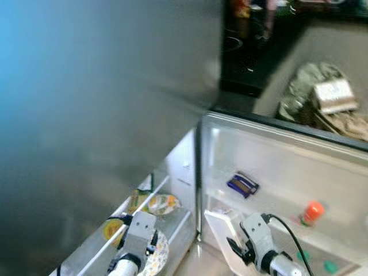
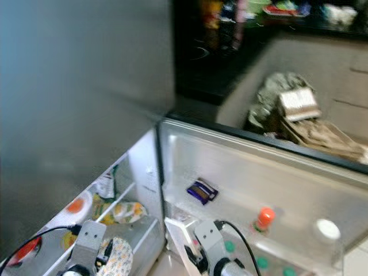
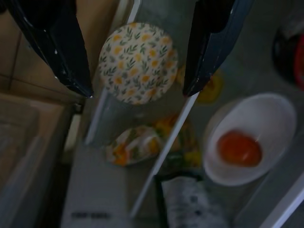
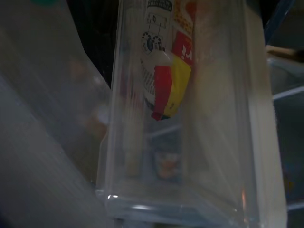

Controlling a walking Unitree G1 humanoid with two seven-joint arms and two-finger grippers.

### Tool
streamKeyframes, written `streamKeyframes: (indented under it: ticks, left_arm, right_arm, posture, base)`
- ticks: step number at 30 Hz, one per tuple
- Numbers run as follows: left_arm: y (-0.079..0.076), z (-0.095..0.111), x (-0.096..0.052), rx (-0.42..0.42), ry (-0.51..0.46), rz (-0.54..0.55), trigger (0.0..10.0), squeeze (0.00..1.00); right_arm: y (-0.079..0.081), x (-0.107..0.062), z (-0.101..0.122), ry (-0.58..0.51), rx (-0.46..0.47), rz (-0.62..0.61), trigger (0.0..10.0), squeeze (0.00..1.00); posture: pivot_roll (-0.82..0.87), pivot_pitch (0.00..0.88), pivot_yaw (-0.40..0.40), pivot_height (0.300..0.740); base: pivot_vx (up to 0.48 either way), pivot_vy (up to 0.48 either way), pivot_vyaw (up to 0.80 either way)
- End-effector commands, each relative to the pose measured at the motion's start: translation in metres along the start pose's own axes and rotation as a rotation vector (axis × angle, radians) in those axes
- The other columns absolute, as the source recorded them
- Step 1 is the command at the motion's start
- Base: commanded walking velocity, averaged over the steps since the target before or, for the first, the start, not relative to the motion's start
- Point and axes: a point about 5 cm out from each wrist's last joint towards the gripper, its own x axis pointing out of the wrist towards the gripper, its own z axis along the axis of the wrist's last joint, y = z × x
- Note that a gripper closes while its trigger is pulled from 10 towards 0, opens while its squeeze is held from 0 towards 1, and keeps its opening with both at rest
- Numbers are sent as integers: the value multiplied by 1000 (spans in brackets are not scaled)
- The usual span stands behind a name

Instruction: Restocking fridge

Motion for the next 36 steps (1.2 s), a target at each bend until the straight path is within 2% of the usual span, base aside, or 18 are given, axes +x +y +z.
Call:
streamKeyframes:
  ticks: [1, 28, 36]
  left_arm:
    - [1, -3, -1, 10, 13, -1, 10000, 0]
    - [-1, -4, -1, -7, 25, -19, 10000, 0]
    - [-2, -5, 0, -17, 36, -23, 10000, 0]
  right_arm:
    - [0, -1, 0, -8, 0, 0, 10000, 0]
    - [-1, -2, -3, 9, -1, -13, 10000, 0]
    - [-3, -1, -3, 13, 6, -26, 10000, 0]
  posture:
    - [-89, 63, -3, 740]
    - [-88, 66, -4, 740]
    - [-88, 66, -4, 740]
  base:
    - [0, 0, 781]
    - [0, 0, 781]
    - [0, 0, 123]
